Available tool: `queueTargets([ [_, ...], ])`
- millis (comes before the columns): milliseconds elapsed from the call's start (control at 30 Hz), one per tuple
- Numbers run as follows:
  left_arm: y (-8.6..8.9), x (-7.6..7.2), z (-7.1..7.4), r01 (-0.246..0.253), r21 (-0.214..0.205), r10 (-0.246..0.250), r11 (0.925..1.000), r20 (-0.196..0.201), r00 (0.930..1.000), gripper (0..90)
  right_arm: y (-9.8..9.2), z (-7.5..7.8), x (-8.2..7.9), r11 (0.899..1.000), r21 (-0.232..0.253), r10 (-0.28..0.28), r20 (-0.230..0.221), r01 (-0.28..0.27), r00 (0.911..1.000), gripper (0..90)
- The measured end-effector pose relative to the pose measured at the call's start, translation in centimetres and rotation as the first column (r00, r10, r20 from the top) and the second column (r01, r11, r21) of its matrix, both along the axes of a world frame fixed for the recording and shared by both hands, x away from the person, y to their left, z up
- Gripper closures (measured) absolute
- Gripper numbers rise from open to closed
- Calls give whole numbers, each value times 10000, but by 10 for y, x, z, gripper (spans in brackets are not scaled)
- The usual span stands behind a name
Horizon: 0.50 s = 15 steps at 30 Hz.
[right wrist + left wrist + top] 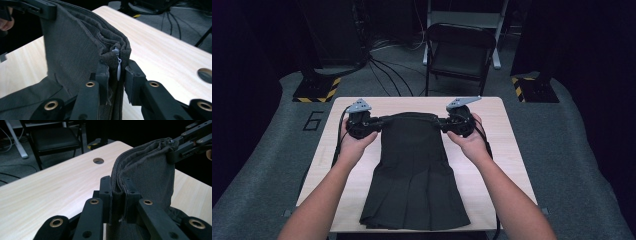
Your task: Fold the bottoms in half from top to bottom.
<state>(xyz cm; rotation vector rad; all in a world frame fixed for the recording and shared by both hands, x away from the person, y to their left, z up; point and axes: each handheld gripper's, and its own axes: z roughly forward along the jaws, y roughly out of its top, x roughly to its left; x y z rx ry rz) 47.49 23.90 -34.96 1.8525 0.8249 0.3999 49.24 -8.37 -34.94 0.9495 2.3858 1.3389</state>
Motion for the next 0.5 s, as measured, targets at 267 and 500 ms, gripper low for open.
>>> queueTargets([
  [267,1,1,24,-44,-87,50,10000,711,9975,805,-1,26,-1,9994,260,-255,750,236,9969,742],
  [500,1,-7,11,144,-29,-143,9999,497,9987,804,-3,17,-12,10000,69,0,802,-5,9968,741],
])
